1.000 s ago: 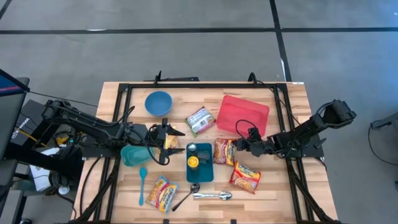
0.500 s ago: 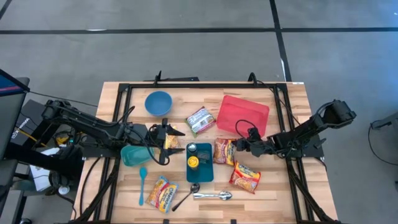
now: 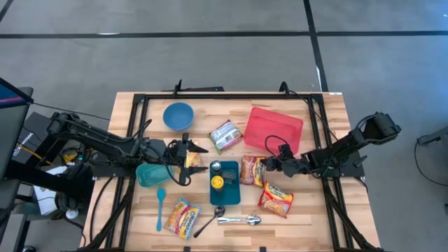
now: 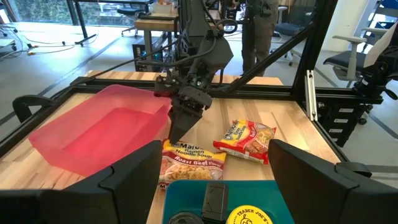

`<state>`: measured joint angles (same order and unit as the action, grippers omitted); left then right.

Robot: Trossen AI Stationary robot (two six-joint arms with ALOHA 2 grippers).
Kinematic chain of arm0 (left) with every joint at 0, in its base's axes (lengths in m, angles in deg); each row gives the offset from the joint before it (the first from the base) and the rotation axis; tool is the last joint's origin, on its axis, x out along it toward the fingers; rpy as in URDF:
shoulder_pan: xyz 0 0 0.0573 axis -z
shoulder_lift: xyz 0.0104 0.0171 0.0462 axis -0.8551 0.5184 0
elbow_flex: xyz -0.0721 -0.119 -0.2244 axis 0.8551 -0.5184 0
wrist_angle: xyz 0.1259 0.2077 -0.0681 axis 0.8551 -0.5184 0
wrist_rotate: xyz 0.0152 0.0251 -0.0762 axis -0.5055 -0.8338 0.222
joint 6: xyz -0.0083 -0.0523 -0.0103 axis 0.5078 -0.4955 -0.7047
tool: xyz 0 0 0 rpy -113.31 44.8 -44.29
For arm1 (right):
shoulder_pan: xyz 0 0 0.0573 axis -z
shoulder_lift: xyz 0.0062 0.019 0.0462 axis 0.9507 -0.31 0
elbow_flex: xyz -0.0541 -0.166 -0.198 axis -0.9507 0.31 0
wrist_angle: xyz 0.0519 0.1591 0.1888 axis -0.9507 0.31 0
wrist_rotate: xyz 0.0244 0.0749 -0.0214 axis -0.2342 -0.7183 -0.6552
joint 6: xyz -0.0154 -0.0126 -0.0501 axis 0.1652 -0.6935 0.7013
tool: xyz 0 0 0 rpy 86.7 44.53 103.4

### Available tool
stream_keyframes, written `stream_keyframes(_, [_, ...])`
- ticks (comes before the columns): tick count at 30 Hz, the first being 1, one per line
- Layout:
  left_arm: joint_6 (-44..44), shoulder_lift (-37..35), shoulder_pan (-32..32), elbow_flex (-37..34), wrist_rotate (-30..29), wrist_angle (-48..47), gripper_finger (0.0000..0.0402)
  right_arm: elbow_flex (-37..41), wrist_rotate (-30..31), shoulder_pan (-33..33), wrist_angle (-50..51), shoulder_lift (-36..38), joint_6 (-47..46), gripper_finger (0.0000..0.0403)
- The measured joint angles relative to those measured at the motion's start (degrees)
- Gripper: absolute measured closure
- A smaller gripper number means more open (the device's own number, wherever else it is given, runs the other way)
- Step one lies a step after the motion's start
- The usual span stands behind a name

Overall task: Pick & Place Food Item
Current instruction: Put the red noodle pack into the red bin

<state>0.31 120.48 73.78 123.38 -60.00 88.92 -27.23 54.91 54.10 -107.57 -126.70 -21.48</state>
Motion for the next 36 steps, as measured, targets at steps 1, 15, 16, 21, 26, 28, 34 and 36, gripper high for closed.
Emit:
stream_keyframes(1, [0.0,0.0,0.0,0.0,0.0,0.0,0.0112,0.0,0.0,0.1,-0.8,0.0,1.0,0.0232])
stream_keyframes(15, [0.0,0.0,0.0,0.0,0.0,0.0,0.0112,0.0,0.0,1.5,-3.5,0.0,8.9,0.0310])
stream_keyframes(16, [0.0,0.0,0.0,0.0,0.0,0.0,0.0112,0.0,0.0,1.5,-3.5,0.0,9.0,0.0317])
stream_keyframes(21, [0.0,0.0,0.0,0.0,0.0,0.0,0.0112,0.0,0.0,1.5,-3.5,0.0,9.0,0.0345])
stream_keyframes(26, [0.0,0.0,0.0,0.0,0.0,0.0,0.0112,0.0,0.0,1.5,-3.5,0.0,9.1,0.0368])
stream_keyframes(28, [0.0,0.0,0.0,0.0,0.0,0.0,0.0112,0.0,0.0,1.5,-3.5,0.0,9.1,0.0381])
stream_keyframes(34, [0.0,0.0,0.0,0.0,0.0,0.0,0.0112,0.0,0.2,1.5,-3.6,0.0,9.1,0.0398])
stream_keyframes(36, [0.0,0.0,0.0,0.0,0.0,0.0,0.0112,0.0,0.2,1.5,-3.9,0.0,9.9,0.0400])
